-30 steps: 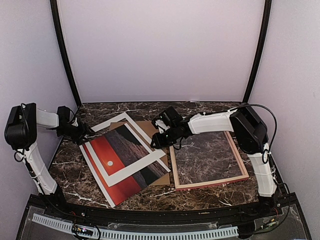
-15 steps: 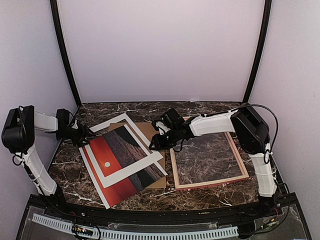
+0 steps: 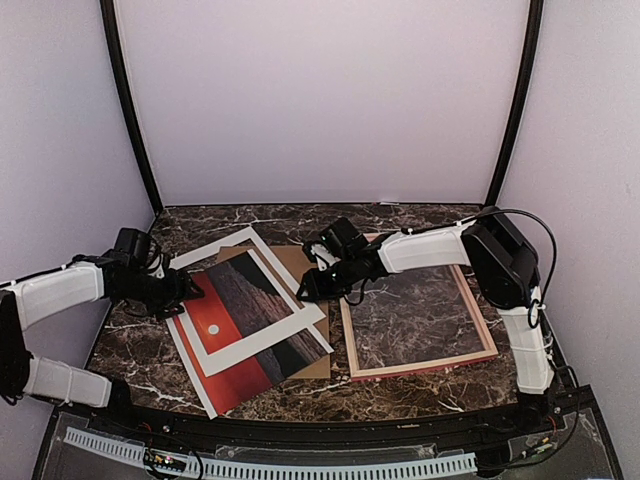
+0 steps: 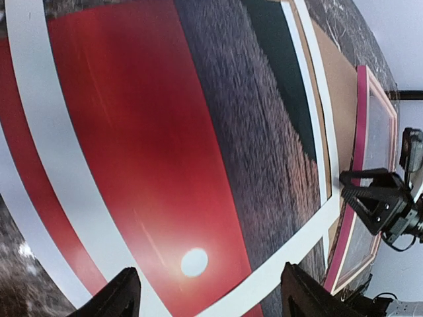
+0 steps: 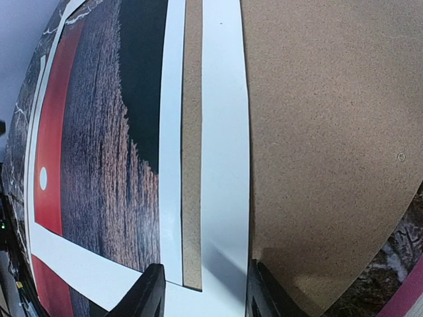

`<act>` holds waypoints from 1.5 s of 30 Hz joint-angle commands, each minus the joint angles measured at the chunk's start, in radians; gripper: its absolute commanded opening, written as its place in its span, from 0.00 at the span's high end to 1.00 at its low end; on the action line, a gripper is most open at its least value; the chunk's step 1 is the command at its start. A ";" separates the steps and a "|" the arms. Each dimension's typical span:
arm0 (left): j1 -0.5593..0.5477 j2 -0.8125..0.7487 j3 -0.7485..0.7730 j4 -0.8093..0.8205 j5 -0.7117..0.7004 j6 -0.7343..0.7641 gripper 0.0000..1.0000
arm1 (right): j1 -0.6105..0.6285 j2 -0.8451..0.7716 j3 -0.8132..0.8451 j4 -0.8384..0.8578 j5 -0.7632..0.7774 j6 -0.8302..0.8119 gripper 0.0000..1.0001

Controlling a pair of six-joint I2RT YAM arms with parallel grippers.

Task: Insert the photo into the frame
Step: Pick up the mat board from the photo.

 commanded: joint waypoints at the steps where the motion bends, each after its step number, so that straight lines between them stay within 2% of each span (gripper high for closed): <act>1: -0.084 -0.136 -0.103 -0.097 -0.059 -0.170 0.25 | 0.015 0.007 -0.018 -0.087 -0.019 0.019 0.56; 5: -0.137 -0.236 -0.167 -0.136 -0.078 -0.242 0.25 | 0.015 0.007 -0.011 -0.095 -0.023 0.027 0.55; 12: -0.197 -0.236 -0.232 -0.120 -0.069 -0.275 0.25 | 0.016 0.027 0.013 -0.125 -0.053 0.040 0.53; 24: -0.204 -0.158 -0.261 -0.053 -0.053 -0.262 0.25 | 0.017 0.053 0.043 -0.175 -0.086 0.057 0.51; 30: -0.204 -0.125 -0.296 0.059 -0.013 -0.283 0.29 | 0.017 0.040 0.028 -0.142 -0.157 0.087 0.53; 37: -0.204 -0.127 -0.288 0.155 0.023 -0.279 0.32 | 0.017 0.023 0.018 -0.128 -0.174 0.104 0.57; 45: -0.204 -0.179 -0.286 0.208 0.026 -0.275 0.32 | 0.017 0.006 -0.021 -0.120 -0.162 0.108 0.57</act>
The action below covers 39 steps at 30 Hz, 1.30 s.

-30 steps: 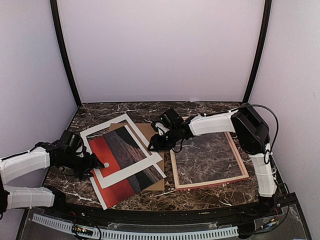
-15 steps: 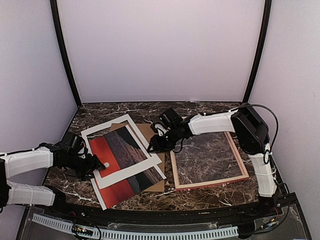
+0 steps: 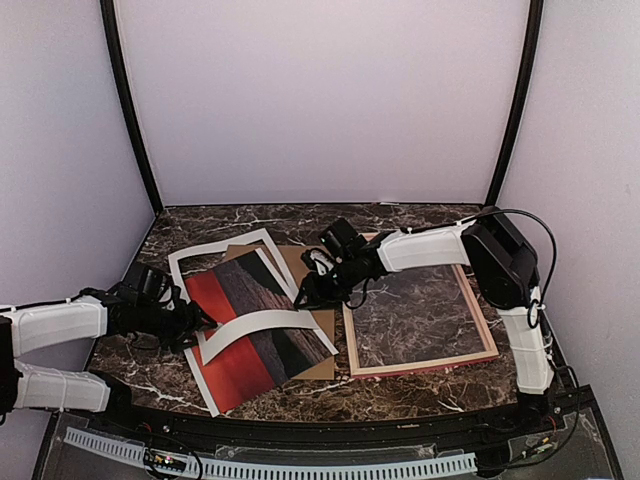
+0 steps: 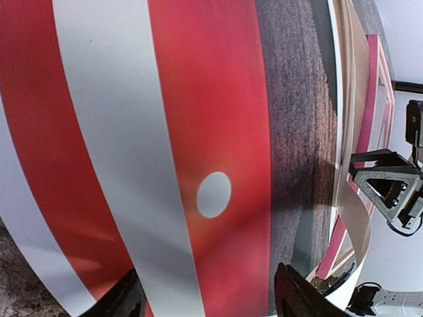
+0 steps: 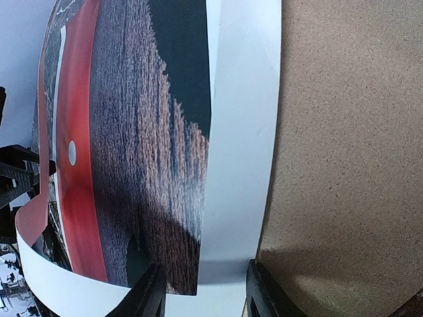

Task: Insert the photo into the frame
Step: Pick up the mat board from the photo.

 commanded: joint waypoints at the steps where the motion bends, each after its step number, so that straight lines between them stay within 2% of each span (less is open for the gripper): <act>1: -0.005 -0.039 -0.011 0.077 0.020 0.004 0.32 | 0.016 0.002 -0.039 -0.035 -0.009 0.016 0.57; 6: -0.004 -0.021 0.005 0.114 0.024 0.025 0.38 | 0.018 0.007 -0.034 -0.037 -0.011 0.015 0.58; 11: -0.004 0.008 0.037 0.125 0.012 0.055 0.49 | 0.018 0.006 -0.039 -0.034 -0.010 0.012 0.58; 26: -0.005 0.114 0.155 -0.023 -0.081 0.201 0.77 | 0.018 -0.014 -0.046 -0.014 -0.008 0.011 0.55; 35: -0.005 0.099 0.184 -0.076 -0.130 0.277 0.81 | 0.009 -0.045 -0.009 -0.053 0.028 -0.014 0.41; 39: -0.005 0.085 0.178 -0.075 -0.135 0.297 0.81 | -0.003 -0.060 0.012 -0.073 0.046 -0.023 0.39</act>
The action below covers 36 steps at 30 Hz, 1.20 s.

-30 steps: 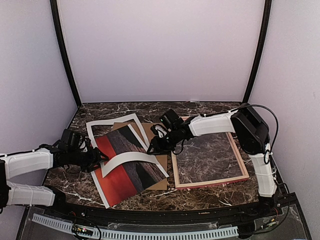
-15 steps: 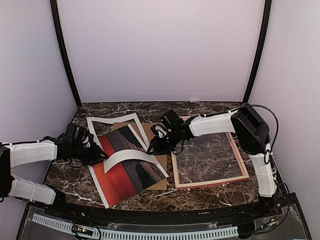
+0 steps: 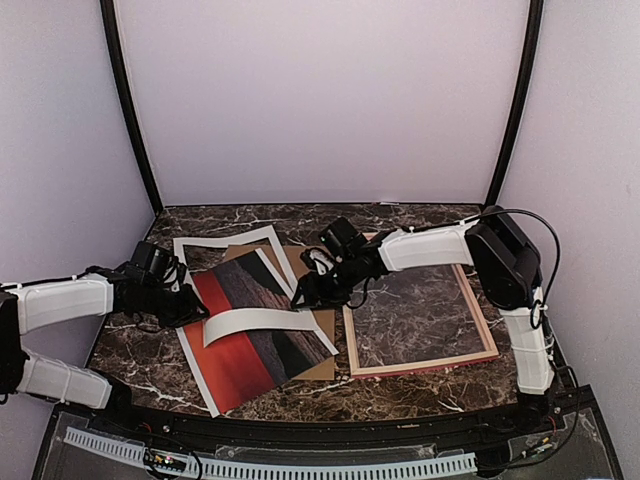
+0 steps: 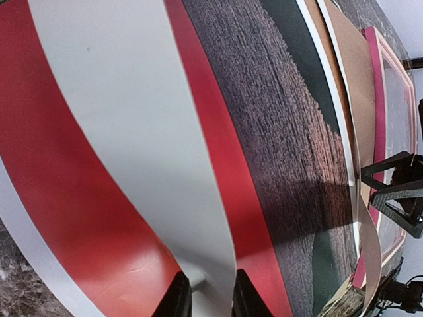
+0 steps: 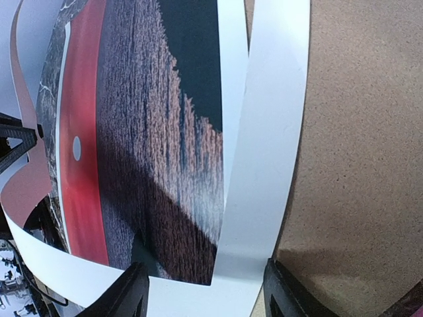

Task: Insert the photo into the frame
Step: Pick up the mat board from the photo.

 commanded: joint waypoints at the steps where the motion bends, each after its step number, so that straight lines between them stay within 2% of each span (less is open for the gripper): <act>1: -0.005 -0.035 0.016 -0.020 -0.009 0.056 0.82 | -0.010 -0.042 0.025 -0.069 0.046 -0.016 0.39; 10: -0.004 -0.038 -0.008 0.047 0.043 0.069 0.86 | -0.034 -0.080 0.020 -0.079 0.060 -0.019 0.35; 24: -0.004 -0.078 -0.042 0.086 0.085 0.043 0.87 | -0.048 -0.066 -0.040 0.038 -0.058 0.054 0.35; 28: -0.005 -0.094 -0.055 0.081 0.083 0.037 0.87 | -0.049 -0.065 -0.064 0.108 -0.109 0.091 0.39; 36: -0.004 -0.104 -0.077 0.084 0.083 0.028 0.87 | -0.069 -0.061 -0.125 0.261 -0.197 0.168 0.53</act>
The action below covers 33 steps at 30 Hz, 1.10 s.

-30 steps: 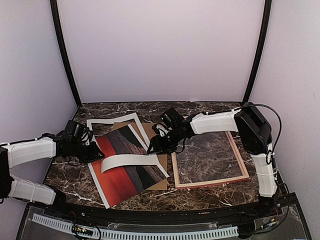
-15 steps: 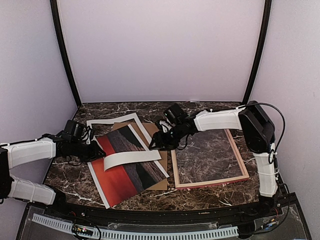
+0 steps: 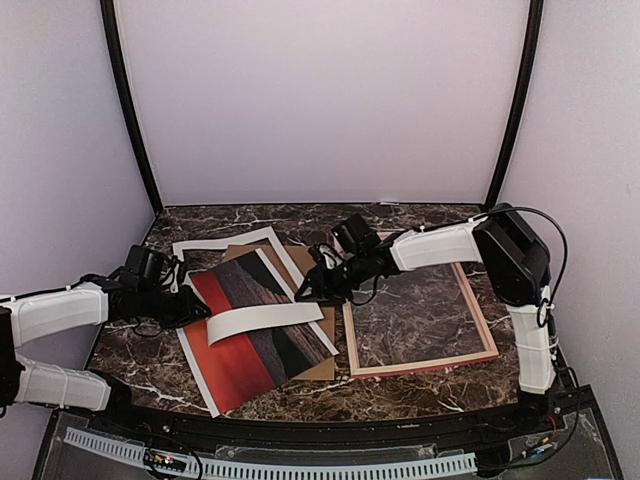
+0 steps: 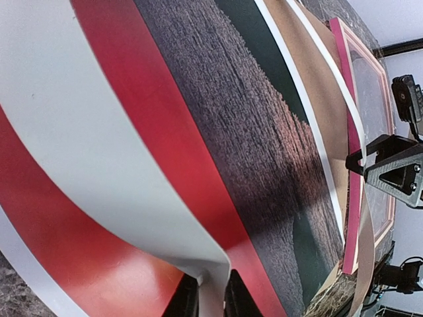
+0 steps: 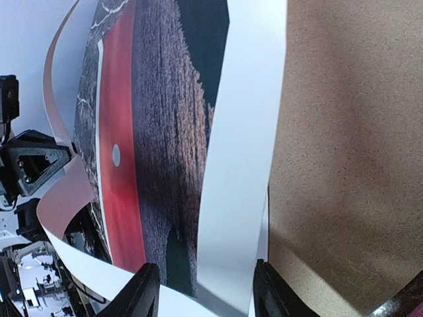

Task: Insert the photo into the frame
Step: Pick up the mat board from the photo.

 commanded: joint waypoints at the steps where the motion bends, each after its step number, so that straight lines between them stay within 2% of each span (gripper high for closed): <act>1: -0.004 -0.033 -0.027 0.020 0.014 -0.004 0.87 | -0.024 -0.014 -0.048 0.154 -0.080 0.065 0.54; 9: -0.004 -0.037 -0.039 0.006 0.000 0.001 0.87 | -0.035 -0.001 -0.045 0.229 -0.136 0.103 0.67; 12: -0.004 -0.042 -0.039 0.000 -0.009 0.002 0.87 | -0.037 0.003 -0.032 0.240 -0.152 0.108 0.73; 16: -0.004 -0.050 -0.033 -0.013 -0.029 -0.002 0.87 | -0.037 0.014 0.000 0.236 -0.168 0.108 0.87; 20: -0.004 -0.055 -0.028 -0.027 -0.049 -0.003 0.85 | -0.037 0.028 0.044 0.206 -0.167 0.097 0.94; 24: -0.004 -0.059 -0.017 -0.048 -0.067 -0.004 0.79 | -0.038 0.054 0.113 0.135 -0.147 0.066 1.00; 27: -0.004 -0.066 0.003 -0.077 -0.090 -0.002 0.72 | -0.038 0.081 0.178 0.079 -0.128 0.043 1.00; 33: -0.005 -0.083 0.061 -0.148 -0.181 0.028 0.50 | -0.048 0.097 0.291 -0.051 -0.068 -0.025 1.00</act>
